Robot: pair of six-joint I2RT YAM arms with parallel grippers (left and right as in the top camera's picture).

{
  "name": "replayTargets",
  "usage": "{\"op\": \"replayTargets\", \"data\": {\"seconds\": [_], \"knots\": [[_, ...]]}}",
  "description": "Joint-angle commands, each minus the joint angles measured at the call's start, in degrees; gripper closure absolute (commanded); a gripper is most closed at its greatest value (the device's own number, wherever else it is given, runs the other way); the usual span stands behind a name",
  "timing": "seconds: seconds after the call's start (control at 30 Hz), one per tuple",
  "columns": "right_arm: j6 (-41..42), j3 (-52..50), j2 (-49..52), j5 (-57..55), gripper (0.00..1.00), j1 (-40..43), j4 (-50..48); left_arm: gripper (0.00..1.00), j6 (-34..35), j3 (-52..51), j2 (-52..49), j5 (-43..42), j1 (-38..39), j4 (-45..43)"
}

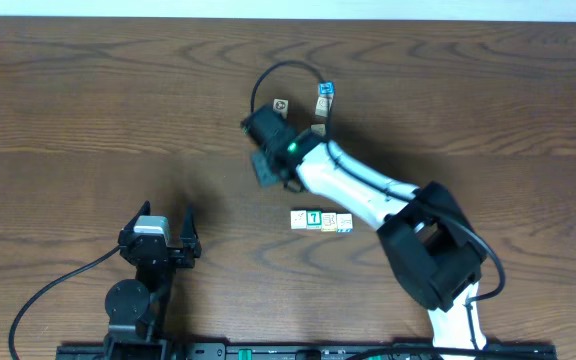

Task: Lift 5 blocks
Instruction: 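Lift the 'W' block off the table with the right gripper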

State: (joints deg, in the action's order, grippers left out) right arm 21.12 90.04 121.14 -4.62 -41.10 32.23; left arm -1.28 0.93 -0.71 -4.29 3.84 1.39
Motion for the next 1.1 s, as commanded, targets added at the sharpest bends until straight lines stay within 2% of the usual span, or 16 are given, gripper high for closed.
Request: {"op": "replayTargets", "data": {"seconds": [0.0,0.23,0.27,0.4,0.73,1.07], "knots": [[-6.3,3.4,-1.1,2.6,0.62,1.3,-0.6,0.28,0.3,-0.7,0.0,-1.0,-0.3,2.3],[-11.7,4.8,-1.1,2.8,0.20,1.6,-1.4,0.28,0.3,-0.7,0.0,-1.0,-0.3,2.3],[-12.1,4.8,-0.8,2.8,0.18,1.7,-1.2,0.27,0.3,-0.7,0.0,-1.0,-0.3,2.3],[-12.2,4.8,0.7,1.0,0.29,2.1,-0.3,0.27,0.3,-0.7,0.0,-1.0,-0.3,2.3],[-12.2,4.7,3.7,1.0,0.28,4.2,1.1,0.27,0.3,-0.7,0.0,-1.0,-0.3,2.3],[-11.8,4.1,3.7,-1.5,0.39,5.0,5.3,0.28,0.3,-0.7,0.0,-1.0,-0.3,2.3]]}}
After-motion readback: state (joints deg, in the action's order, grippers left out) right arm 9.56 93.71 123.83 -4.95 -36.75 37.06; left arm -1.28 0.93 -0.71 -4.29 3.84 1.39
